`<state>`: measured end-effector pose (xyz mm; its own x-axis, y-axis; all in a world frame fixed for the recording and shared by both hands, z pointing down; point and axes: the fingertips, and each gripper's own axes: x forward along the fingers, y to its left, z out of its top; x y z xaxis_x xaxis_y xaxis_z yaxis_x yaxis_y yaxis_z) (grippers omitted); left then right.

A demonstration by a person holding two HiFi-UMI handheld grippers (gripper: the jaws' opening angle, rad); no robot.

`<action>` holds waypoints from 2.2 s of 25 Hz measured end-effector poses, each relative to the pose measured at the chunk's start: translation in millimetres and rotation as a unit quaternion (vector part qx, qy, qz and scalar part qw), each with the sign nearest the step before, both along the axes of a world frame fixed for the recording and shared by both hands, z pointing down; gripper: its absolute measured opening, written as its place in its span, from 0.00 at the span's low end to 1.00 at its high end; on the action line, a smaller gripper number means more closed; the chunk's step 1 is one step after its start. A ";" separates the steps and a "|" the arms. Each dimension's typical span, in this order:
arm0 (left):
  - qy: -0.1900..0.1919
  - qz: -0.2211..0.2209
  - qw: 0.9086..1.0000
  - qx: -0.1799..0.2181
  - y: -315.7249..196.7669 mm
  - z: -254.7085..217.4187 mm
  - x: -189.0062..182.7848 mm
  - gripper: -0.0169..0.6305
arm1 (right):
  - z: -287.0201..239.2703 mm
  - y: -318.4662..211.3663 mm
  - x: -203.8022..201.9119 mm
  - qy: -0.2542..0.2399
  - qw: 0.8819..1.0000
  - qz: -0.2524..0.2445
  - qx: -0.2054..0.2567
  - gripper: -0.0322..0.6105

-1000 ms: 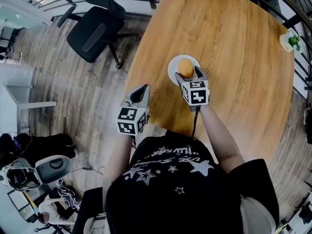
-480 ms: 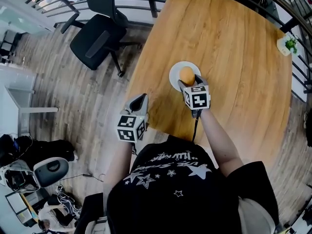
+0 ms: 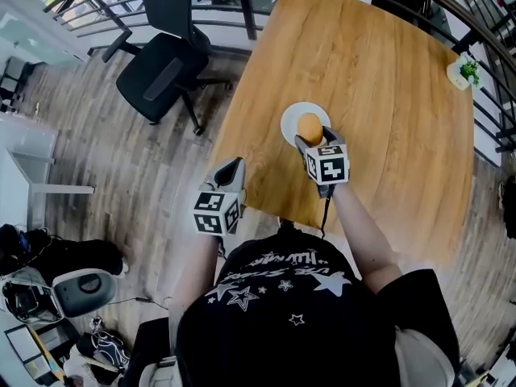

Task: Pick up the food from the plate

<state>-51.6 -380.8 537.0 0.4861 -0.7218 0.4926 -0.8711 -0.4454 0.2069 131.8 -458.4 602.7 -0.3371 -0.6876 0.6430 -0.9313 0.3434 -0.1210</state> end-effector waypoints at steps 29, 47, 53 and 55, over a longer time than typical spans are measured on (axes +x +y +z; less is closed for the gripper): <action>0.026 0.061 0.998 0.012 158.1 -9.7 -7.8 0.03 | -80.0 170.1 -4.5 -0.037 0.994 0.066 0.079 0.56; 0.045 0.128 0.991 -0.010 244.2 -8.5 -20.4 0.03 | -112.1 300.2 -1.0 -0.080 0.979 0.163 0.093 0.56; 0.043 0.141 0.989 0.000 252.4 -15.6 -4.1 0.03 | -114.4 311.2 4.8 -0.082 0.981 0.146 0.098 0.56; 0.042 0.137 0.990 0.002 255.5 -19.1 0.7 0.03 | -115.5 314.4 3.7 -0.089 0.981 0.139 0.098 0.56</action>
